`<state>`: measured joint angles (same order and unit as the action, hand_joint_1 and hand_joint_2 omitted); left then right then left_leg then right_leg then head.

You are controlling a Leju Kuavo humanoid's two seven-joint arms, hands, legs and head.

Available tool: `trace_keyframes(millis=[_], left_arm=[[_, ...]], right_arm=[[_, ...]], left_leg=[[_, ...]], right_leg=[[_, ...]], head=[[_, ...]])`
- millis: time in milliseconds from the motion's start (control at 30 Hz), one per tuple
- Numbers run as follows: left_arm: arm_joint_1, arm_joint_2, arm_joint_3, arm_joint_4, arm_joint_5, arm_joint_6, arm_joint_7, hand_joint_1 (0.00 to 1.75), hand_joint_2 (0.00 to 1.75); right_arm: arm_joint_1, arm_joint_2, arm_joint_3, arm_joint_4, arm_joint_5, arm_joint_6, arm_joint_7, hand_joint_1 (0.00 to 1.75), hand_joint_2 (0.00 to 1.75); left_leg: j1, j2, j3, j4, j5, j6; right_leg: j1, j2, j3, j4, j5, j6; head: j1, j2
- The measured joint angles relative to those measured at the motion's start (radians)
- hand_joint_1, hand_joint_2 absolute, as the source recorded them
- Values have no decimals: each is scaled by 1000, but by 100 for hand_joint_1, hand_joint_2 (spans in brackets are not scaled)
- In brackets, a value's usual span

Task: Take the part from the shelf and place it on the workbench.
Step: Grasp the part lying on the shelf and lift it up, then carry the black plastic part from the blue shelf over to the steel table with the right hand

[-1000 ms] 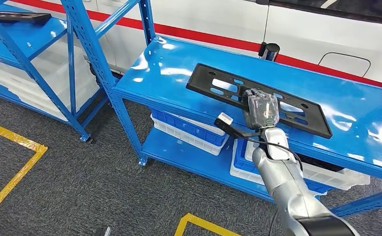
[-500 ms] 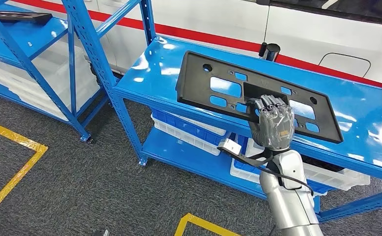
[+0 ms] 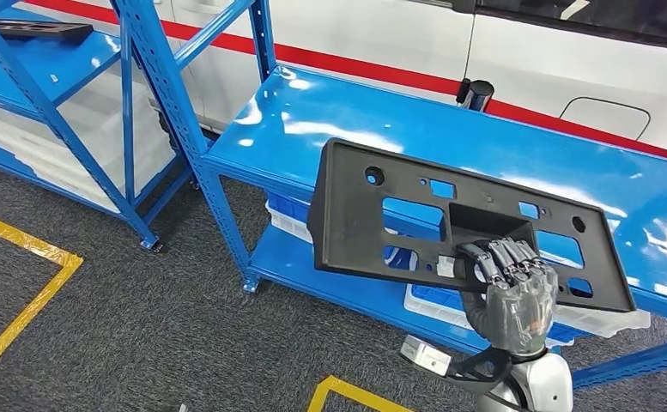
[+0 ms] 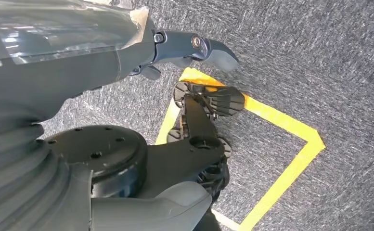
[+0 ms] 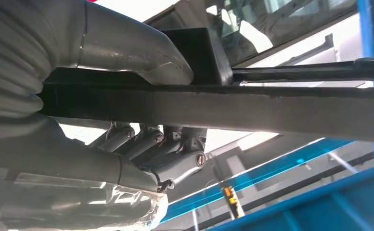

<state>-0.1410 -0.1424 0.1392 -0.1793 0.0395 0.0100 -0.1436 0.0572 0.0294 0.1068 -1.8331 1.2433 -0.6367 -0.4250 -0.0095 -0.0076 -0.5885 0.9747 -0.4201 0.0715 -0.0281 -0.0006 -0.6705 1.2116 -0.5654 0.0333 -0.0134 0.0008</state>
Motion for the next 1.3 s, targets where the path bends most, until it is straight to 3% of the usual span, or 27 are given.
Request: trace_keyframes(millis=[33, 67, 100, 167, 200, 267, 367, 433, 500, 567, 600, 633, 700, 767, 867, 900, 933, 1033, 1067, 1100, 1133, 1167, 1233, 1300], left_arm=[[1, -1, 3, 0, 3, 1, -4, 0, 175], [3, -2, 7, 0, 6, 3, -9, 0, 175], [4, -2, 12, 0, 9, 5, -16, 0, 175], [6, -1, 18, 0, 13, 8, -28, 0, 175], [6, 1, 20, 0, 14, 7, -33, 0, 175], [6, 7, 25, 0, 14, 5, -41, 0, 175], [6, 20, 35, 0, 18, 0, -53, 0, 175], [6, 26, 38, 0, 19, -4, -64, 0, 175], [6, 30, 39, 0, 16, -8, -77, 0, 175], [6, 33, 41, 0, 14, -10, -88, 0, 175], [6, 34, 42, 0, 14, -12, -94, 0, 175], [6, 36, 45, 0, 14, -14, -100, 0, 175], [5, 39, 50, -2, 17, -19, -113, 0, 175], [4, 41, 56, -4, 22, -21, -124, 0, 175], [5, 43, 66, -6, 30, -21, -135, 0, 175], [5, 43, 68, -7, 32, -21, -137, 0, 175], [5, 44, 70, -7, 35, -21, -138, 0, 175], [8, 46, 80, -8, 41, -21, -141, 0, 175], [10, 47, 84, -8, 43, -21, -142, 0, 175], [13, 48, 87, -8, 45, -21, -142, 0, 175], [16, 48, 89, -8, 46, -21, -142, 0, 175], [18, 48, 91, -8, 46, -21, -142, 0, 175], [21, 49, 94, -8, 47, -21, -142, 0, 175], [22, 50, 95, -8, 47, -21, -143, 0, 175]], right_arm=[[23, 5, -8, -20, -2, 0, -14, 175, 175], [50, 14, -16, -45, -6, 0, -35, 175, 175], [76, 25, -23, -72, -8, 0, -58, 175, 175], [117, 51, -34, -126, -9, 0, -90, 175, 175], [138, 63, -37, -154, -3, 0, -97, 175, 175], [178, 85, -42, -207, 12, 0, -99, 175, 175], [228, 113, -45, -278, 35, 0, -99, 175, 175], [249, 129, -46, -310, 42, 0, -97, 175, 175], [264, 138, -47, -329, 39, 0, -96, 175, 175], [275, 144, -47, -337, 29, 0, -97, 175, 175], [281, 147, -47, -338, 20, 0, -102, 175, 175], [286, 150, -47, -338, 11, 0, -108, 175, 175], [292, 157, -47, -338, -11, 0, -126, 175, 175], [292, 164, -46, -336, -33, 0, -144, 175, 175], [286, 173, -44, -327, -48, 0, -158, 175, 175], [284, 174, -43, -323, -50, 0, -159, 175, 175], [281, 175, -43, -319, -51, 0, -159, 175, 175], [270, 174, -41, -296, -55, 0, -154, 175, 175], [268, 174, -39, -287, -56, 0, -152, 175, 175], [266, 174, -37, -280, -57, 0, -149, 175, 175], [263, 173, -35, -273, -58, 0, -148, 175, 175], [259, 173, -32, -267, -59, 0, -148, 175, 175], [251, 173, -29, -258, -59, 0, -147, 175, 175], [246, 173, -28, -253, -60, 0, -147, 175, 175]], left_leg=[[-1, 0, 0, 0, 0, 0], [-2, -1, 0, 1, -1, 0], [-2, -3, 0, 3, -2, -2], [-1, -5, 0, 11, -6, -8], [-3, -6, 0, 17, -10, -15], [-6, -8, 0, 27, -19, -28], [-2, -7, -2, 37, -26, -42], [4, -4, -24, 91, -70, -54], [9, 0, -74, 218, -148, -68], [14, 1, -109, 315, -188, -75], [16, 2, -99, 311, -180, -75], [18, 2, -69, 266, -156, -73], [18, 4, 20, 121, -104, -66], [13, 3, 68, 35, -84, -57], [8, 5, 65, 21, -71, -39], [9, 6, 63, 16, -64, -32], [11, 8, 59, 10, -56, -24], [8, 10, 40, 8, -41, -13], [6, 10, 34, 9, -36, -13], [5, 10, 28, 10, -33, -13], [4, 10, 24, 11, -30, -14], [4, 10, 21, 13, -27, -16], [2, 8, 16, 18, -23, -22], [1, 6, 13, 22, -16, -32]], right_leg=[[1, 0, -23, 46, -14, 0], [2, 0, -28, 57, -14, 4], [2, 0, -10, 25, 1, 11], [-1, 0, 64, -113, 50, 22], [0, -1, 93, -167, 67, 21], [4, 0, 117, -207, 81, 8], [2, 2, 117, -203, 89, -14], [-2, 2, 116, -205, 95, -26], [0, 1, 111, -204, 99, -33], [3, 0, 106, -203, 102, -37], [4, -1, 104, -203, 103, -38], [4, -1, 104, -203, 104, -38], [7, 0, 104, -202, 107, -34], [12, 0, 103, -201, 111, -27], [13, -1, 95, -201, 117, -10], [14, -1, 87, -189, 105, -9], [15, -1, 74, -158, 82, -11], [15, -1, 10, 23, -20, -24], [15, -1, 2, 63, -37, -22], [15, -1, 13, 66, -36, -16], [15, -1, 44, 28, -21, -8], [15, -1, 91, -43, 2, -1], [18, 0, 175, -178, 33, 0], [25, 2, 195, -225, 41, -7]], head=[[0, 0], [0, 0], [1, 0], [1, 0], [2, 0], [1, 0], [0, 0], [-2, 0], [-5, 0], [-5, 0], [-5, 0], [-5, 0], [-6, 0], [-4, 0], [-2, 0], [-1, 0], [1, 0], [7, 0], [8, 0], [8, 0], [8, 0], [9, 0], [8, 0], [7, 0]])
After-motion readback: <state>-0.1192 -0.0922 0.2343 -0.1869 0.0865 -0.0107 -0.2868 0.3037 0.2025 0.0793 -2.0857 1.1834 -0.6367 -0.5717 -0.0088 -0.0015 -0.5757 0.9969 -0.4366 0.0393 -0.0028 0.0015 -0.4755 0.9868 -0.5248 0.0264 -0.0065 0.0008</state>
